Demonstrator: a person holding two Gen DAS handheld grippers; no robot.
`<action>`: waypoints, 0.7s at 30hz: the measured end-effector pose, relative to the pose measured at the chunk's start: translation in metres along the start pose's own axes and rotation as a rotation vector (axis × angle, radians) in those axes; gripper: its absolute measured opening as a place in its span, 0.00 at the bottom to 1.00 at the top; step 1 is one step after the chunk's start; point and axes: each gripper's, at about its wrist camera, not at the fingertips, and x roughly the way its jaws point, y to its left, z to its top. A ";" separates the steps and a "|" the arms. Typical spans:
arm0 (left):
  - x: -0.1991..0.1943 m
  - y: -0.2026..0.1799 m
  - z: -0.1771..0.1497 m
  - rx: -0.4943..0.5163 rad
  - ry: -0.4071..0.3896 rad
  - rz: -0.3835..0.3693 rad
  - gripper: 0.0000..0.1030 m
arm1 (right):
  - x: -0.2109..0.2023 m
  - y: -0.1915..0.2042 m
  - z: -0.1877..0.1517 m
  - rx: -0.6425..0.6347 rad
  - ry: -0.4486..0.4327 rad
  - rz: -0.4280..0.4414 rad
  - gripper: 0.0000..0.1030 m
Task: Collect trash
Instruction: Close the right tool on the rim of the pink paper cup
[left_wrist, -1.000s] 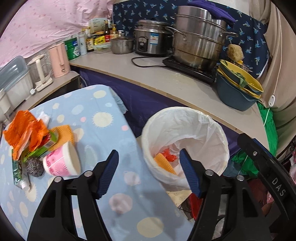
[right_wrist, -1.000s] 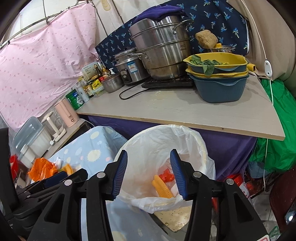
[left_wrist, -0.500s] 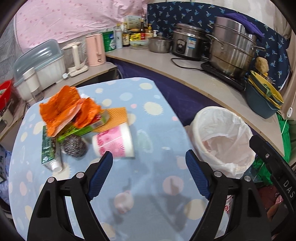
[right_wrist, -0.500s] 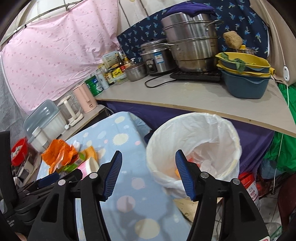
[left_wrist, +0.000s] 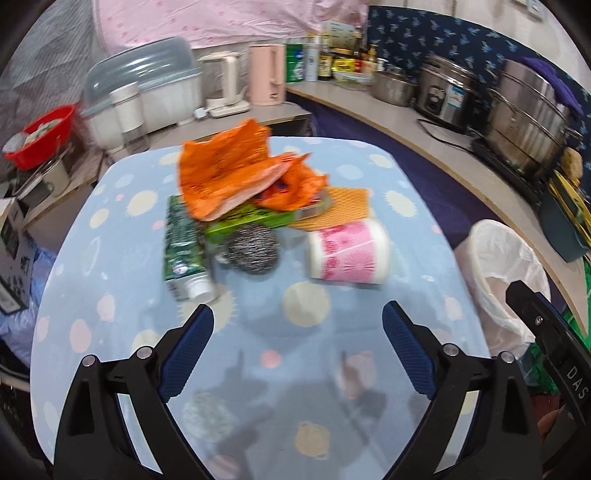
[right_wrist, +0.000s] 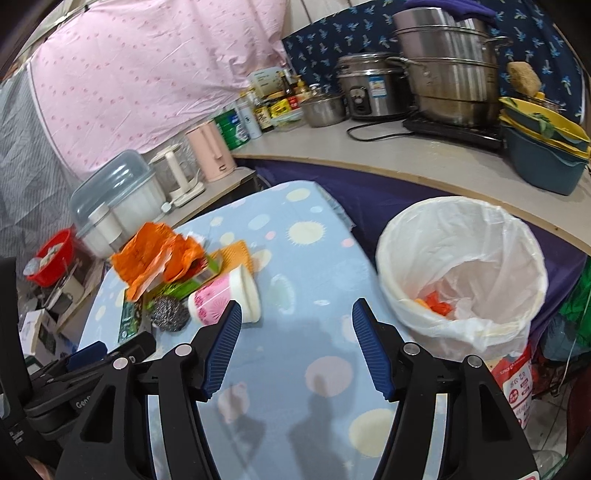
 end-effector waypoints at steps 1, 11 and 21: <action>0.002 0.011 0.000 -0.020 0.006 0.013 0.87 | 0.004 0.006 -0.002 -0.009 0.008 0.005 0.61; 0.030 0.085 0.005 -0.165 0.053 0.076 0.90 | 0.064 0.064 -0.008 -0.105 0.077 0.042 0.77; 0.059 0.104 0.020 -0.188 0.068 0.075 0.91 | 0.124 0.087 -0.004 -0.156 0.136 0.012 0.80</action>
